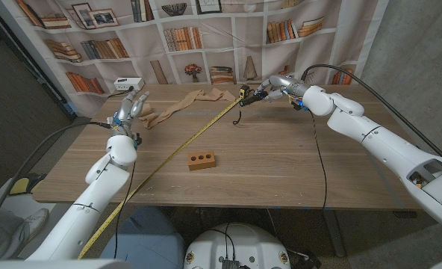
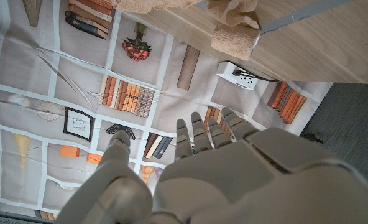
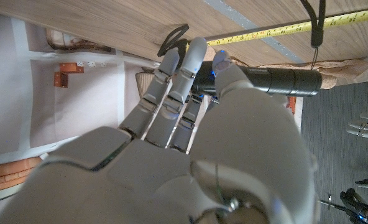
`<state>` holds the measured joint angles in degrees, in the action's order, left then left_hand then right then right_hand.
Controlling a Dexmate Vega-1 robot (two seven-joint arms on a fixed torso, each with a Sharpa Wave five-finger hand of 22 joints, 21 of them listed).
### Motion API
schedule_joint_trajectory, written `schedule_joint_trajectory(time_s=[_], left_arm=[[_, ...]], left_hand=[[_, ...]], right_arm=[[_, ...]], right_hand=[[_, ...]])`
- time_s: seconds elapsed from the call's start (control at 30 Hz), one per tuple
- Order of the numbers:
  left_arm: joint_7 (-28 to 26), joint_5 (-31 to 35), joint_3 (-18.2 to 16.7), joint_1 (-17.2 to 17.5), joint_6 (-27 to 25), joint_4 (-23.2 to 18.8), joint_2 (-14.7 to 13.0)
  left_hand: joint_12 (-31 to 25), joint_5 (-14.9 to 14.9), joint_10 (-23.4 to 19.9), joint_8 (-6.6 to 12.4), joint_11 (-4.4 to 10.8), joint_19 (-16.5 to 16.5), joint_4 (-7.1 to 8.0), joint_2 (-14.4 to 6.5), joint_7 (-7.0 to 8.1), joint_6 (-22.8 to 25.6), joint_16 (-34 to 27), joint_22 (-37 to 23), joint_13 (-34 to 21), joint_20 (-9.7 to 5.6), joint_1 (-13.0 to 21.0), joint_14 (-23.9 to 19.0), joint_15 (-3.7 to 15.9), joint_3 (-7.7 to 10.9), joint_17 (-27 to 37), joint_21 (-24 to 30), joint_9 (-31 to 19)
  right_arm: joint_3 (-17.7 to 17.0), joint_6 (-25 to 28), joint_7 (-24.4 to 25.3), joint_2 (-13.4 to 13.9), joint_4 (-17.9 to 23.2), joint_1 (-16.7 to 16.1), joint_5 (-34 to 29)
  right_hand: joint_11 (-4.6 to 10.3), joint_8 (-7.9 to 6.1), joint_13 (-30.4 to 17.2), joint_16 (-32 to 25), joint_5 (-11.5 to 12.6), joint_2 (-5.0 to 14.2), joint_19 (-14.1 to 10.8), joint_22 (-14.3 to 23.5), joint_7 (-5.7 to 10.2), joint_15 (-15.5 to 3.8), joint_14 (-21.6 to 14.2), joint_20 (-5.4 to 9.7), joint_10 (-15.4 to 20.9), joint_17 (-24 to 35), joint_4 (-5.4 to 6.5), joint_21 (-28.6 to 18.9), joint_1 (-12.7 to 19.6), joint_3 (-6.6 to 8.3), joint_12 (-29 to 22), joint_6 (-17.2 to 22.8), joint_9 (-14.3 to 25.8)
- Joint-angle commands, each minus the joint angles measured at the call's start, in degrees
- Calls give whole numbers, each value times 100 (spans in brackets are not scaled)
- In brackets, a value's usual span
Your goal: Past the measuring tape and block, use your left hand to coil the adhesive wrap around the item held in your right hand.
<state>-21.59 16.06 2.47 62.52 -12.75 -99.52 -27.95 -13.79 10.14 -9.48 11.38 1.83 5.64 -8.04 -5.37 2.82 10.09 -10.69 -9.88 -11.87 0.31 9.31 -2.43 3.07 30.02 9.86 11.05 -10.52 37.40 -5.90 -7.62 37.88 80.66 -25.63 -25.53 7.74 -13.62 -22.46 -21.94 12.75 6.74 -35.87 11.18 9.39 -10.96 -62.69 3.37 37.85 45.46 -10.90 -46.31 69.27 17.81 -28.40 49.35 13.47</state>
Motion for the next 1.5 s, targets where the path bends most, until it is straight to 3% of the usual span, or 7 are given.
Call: schedule_joint_trajectory(time_s=[0.03, 0.33, 0.4, 0.9, 1.07, 1.13, 1.5], left_arm=[[284, 273, 17, -92, -303, 13, -91], [394, 542, 69, -94, -452, -50, -219], [412, 641, 98, -101, -503, -66, -259], [581, 852, 76, -151, -853, -175, -251], [485, 999, 101, -189, -964, -169, -182], [409, 1103, 130, -211, -1039, -168, -142], [611, 1431, 154, -242, -1316, -283, -223]], left_hand=[[63, -10, 136, -47, 14, 21, -65, 1, 2, -104, 10, -10, -14, 63, 134, 29, -45, 44, 13, 35, -20], [103, 8, 238, -63, 25, 42, -210, 12, 17, -278, 7, -3, -16, 131, 451, 1, -55, 151, 12, 22, -22], [102, 7, 255, -21, 20, 486, -268, 85, 8, -321, -13, -24, -21, 101, 843, -91, -102, 241, 14, 164, -26], [21, -2, 126, 86, -14, 730, -226, 256, -231, -169, -105, -55, -56, 212, 1402, -624, -154, 265, 28, 178, -59], [-14, -11, 50, 142, 24, 831, -255, 400, -218, -31, -99, -54, -76, 163, 1520, -688, -141, 229, 32, 196, -70], [-83, -23, -124, 194, 56, 1128, -260, 608, -191, 121, -119, -71, -102, 50, 1779, -870, -78, 184, 39, 282, -80], [-139, -18, -291, 211, 155, 1281, -253, 753, -180, 209, -139, -91, -126, 89, 2101, -1078, -35, 155, 44, 313, -89]], right_arm=[[-17, 12, -28, 40, 44, -48, 36], [-34, 38, -18, 73, 82, -83, 35], [-35, 44, -18, 73, 85, -88, 39], [-46, 47, -3, 102, 114, -126, 43], [-46, 43, -4, 111, 124, -129, 38], [-47, 45, -11, 118, 132, -129, 36], [-80, 79, 9, 164, 230, -195, 47]], right_hand=[[132, -3, -511, 23, 46, 76, 29, 2, -402, -252, -23, 313, 1697, 22, 177, -63, -30, 218, -454, 455, 10], [134, 6, -520, 53, 43, 77, 47, -3, -410, -254, -18, 321, 1692, 44, 170, -106, -18, 230, -438, 452, 12], [130, 8, -523, 55, 43, 80, 53, -3, -414, -253, -20, 321, 1687, 47, 172, -109, -19, 231, -437, 449, 13], [139, 16, -534, 89, 33, 70, 86, -10, -396, -255, -18, 326, 1677, 79, 172, -162, -26, 233, -414, 448, 17], [143, 16, -523, 102, 31, 70, 89, -11, -403, -255, -13, 329, 1694, 85, 170, -178, -22, 238, -407, 454, 18], [137, 17, -522, 105, 30, 70, 99, -12, -402, -255, -17, 331, 1697, 90, 170, -184, -22, 238, -405, 456, 18], [142, 22, -531, 134, 26, 75, 114, -16, -395, -255, -15, 337, 1690, 106, 172, -225, -18, 249, -390, 457, 21]])
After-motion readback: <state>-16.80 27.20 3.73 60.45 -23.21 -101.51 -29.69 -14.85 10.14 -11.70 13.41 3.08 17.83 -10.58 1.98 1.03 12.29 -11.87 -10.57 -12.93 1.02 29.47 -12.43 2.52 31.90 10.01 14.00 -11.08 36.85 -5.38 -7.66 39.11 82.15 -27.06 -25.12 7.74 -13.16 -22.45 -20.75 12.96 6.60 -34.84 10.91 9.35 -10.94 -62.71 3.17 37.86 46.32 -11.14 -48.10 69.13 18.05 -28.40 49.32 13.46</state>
